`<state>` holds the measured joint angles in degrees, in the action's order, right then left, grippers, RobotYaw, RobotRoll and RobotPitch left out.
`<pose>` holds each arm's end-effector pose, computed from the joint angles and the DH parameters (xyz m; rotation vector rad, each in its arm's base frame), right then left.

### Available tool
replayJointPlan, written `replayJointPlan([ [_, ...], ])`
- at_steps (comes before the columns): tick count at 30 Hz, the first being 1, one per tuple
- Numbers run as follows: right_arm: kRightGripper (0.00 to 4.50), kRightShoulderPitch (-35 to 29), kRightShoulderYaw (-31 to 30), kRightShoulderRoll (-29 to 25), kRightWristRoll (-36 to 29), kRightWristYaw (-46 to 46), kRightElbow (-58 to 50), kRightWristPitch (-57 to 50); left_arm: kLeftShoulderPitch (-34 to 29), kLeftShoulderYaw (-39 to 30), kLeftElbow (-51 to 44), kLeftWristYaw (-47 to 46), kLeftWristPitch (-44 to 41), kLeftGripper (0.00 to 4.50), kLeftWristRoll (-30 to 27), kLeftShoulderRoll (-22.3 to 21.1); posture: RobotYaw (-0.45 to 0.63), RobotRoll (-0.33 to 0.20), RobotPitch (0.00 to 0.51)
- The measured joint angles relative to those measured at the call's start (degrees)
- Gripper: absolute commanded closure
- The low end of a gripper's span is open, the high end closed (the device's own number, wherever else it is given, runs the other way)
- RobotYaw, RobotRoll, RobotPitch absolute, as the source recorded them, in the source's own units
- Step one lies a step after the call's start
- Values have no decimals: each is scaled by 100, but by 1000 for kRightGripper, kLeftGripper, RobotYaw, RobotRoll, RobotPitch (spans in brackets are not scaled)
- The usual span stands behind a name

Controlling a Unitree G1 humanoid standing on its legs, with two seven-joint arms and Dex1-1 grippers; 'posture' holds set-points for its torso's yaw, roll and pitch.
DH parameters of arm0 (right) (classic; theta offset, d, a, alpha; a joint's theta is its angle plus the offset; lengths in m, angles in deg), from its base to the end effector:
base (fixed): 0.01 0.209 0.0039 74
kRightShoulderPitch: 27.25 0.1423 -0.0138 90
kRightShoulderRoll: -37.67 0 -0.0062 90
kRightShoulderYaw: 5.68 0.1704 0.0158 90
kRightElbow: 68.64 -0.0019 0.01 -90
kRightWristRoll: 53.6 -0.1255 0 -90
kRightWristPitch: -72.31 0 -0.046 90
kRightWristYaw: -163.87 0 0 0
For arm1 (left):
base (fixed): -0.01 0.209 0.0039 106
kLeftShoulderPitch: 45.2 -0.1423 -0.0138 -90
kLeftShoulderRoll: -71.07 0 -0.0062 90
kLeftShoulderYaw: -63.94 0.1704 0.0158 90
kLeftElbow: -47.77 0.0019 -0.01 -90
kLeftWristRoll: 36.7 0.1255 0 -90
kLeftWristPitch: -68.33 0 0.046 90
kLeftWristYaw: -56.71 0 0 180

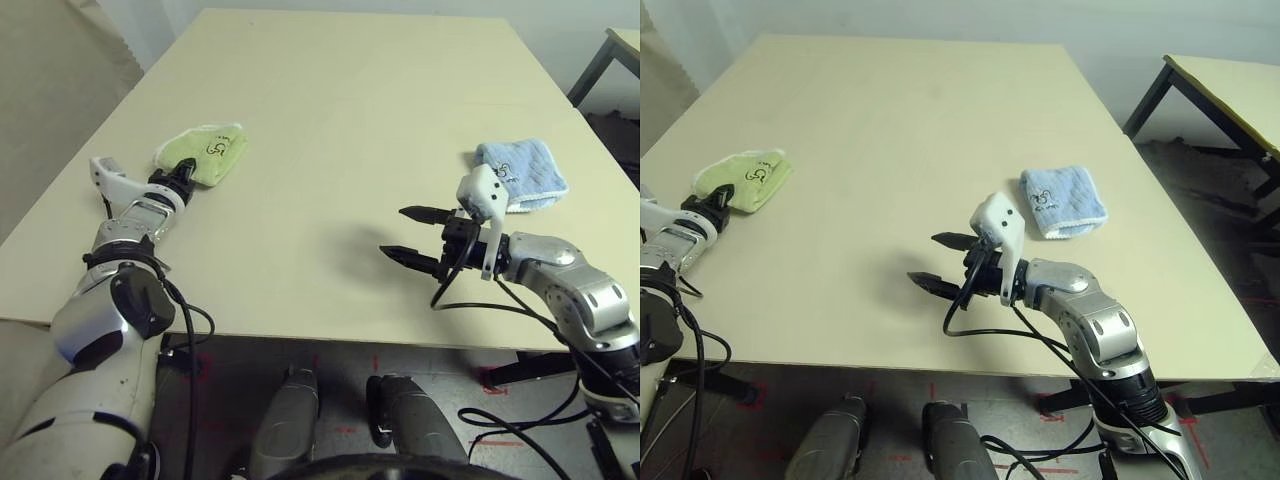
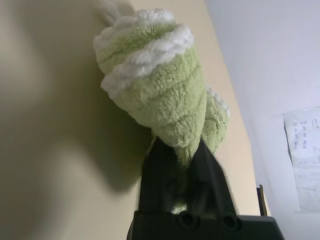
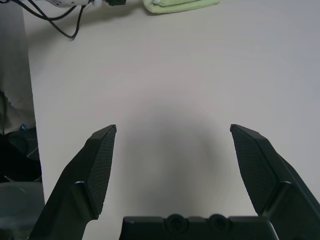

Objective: Fold the towel and set it aside.

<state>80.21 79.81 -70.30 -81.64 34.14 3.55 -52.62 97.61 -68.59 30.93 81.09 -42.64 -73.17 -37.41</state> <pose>0.2249 -0.1932 0.1576 -0.1499 0.1661 1.1207 0.2854 0.3125 0.1242 -0.9894 0.0423 0.0993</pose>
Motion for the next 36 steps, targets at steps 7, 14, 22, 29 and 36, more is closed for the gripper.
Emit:
replayJointPlan([
  [7,0,55,0,-62,8,147,138,109,-19,107,-3,228,-160,501,28,-19,43,0,126],
  [14,0,55,6,-60,26,119,180,146,-196,86,-143,237,-416,24,-27,28,33,0,124],
  [22,0,33,620,62,167,-607,268,334,-1280,-202,-1598,-114,-1245,24,-595,41,20,0,134],
  [29,0,-335,1458,393,353,-1547,383,761,-3212,-287,-4968,-1003,-2508,24,-1142,553,33,0,143],
  [36,0,-875,2061,744,591,-2283,488,1546,-4630,1088,-6445,-514,-1456,24,291,-311,56,0,150],
])
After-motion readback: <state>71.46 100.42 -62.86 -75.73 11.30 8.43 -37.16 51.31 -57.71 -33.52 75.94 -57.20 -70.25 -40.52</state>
